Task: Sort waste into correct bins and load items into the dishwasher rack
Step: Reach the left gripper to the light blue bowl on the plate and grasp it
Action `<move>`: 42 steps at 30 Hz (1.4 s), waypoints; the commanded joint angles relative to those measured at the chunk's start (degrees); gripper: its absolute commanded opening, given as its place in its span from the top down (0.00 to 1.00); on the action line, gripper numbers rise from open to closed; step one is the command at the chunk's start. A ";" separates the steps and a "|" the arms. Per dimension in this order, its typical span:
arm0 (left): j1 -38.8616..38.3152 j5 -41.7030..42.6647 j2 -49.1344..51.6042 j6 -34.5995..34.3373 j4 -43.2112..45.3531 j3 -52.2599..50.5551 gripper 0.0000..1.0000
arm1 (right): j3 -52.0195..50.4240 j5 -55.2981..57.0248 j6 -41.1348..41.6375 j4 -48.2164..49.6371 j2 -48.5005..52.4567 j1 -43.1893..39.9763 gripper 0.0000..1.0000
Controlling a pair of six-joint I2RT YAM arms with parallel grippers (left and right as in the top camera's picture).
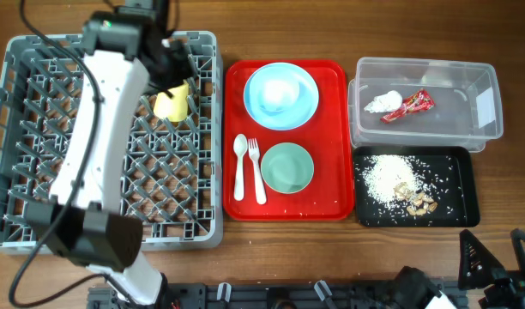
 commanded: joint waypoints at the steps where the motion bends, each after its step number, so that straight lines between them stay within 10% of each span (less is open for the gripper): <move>1: -5.86 2.21 1.16 -0.57 1.84 -0.15 0.82 | -0.02 0.74 0.42 0.11 -0.72 -0.02 0.00; 19: -23.65 0.22 20.59 -0.50 33.35 -4.61 0.68 | -0.02 0.74 0.42 0.11 -0.72 -0.02 0.00; 29: -23.78 0.26 27.41 -0.50 35.30 -4.63 0.69 | -0.02 0.74 0.42 0.11 -0.72 -0.02 0.00; 34: -23.71 -0.26 27.80 -0.50 35.45 -4.66 0.91 | -0.02 0.74 0.42 0.11 -0.72 -0.02 0.00; 42: -23.69 -1.81 27.65 -0.52 33.81 -4.63 0.96 | -0.02 0.74 0.42 0.11 -0.72 -0.02 0.00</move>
